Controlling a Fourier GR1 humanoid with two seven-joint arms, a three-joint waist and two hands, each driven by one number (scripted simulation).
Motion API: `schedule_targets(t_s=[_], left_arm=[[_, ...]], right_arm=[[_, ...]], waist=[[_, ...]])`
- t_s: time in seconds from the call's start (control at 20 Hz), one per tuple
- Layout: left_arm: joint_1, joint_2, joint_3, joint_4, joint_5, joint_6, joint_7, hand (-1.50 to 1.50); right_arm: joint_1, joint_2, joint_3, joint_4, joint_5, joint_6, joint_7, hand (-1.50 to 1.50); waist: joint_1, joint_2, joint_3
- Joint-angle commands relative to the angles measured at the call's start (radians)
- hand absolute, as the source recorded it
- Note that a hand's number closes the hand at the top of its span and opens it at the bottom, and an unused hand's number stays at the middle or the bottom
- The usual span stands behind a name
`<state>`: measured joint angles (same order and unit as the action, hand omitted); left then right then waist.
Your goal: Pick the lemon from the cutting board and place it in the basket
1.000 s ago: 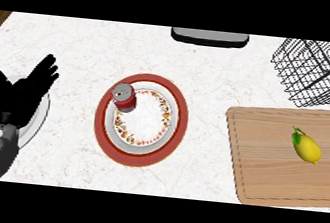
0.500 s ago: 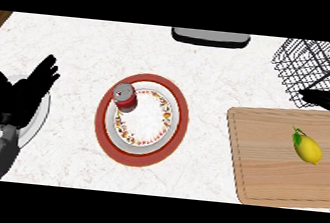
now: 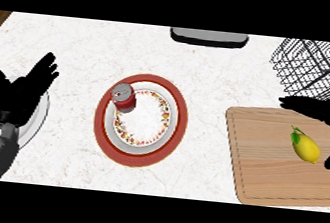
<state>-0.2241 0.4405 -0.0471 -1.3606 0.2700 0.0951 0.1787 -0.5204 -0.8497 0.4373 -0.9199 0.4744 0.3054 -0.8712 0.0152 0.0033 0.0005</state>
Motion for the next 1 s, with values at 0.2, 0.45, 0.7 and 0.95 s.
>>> schedule_targets(t_s=[0.2,0.45,0.7,0.95], left_arm=[[-0.03,-0.046,-0.004,-0.011,-0.046,0.017,0.036,0.0],[-0.029,-0.047,0.015,-0.004,-0.039,-0.003,0.03,0.0],[-0.005,-0.022,0.05,0.024,-0.034,-0.039,-0.002,0.0],[0.008,-0.039,0.066,0.037,-0.037,-0.048,-0.014,0.0]], right_arm=[[-0.047,0.063,-0.001,0.204,0.104,-0.026,-0.181,-1.5],[-0.064,0.048,0.006,0.235,0.089,0.02,-0.25,-1.5],[-0.038,0.002,0.03,0.194,0.08,0.034,-0.309,-1.5],[-0.047,0.044,0.044,0.218,0.115,-0.029,-0.274,-1.5]], waist=[[0.0,0.001,0.001],[0.001,0.002,0.001],[-0.007,0.001,0.0],[-0.005,-0.001,0.0]])
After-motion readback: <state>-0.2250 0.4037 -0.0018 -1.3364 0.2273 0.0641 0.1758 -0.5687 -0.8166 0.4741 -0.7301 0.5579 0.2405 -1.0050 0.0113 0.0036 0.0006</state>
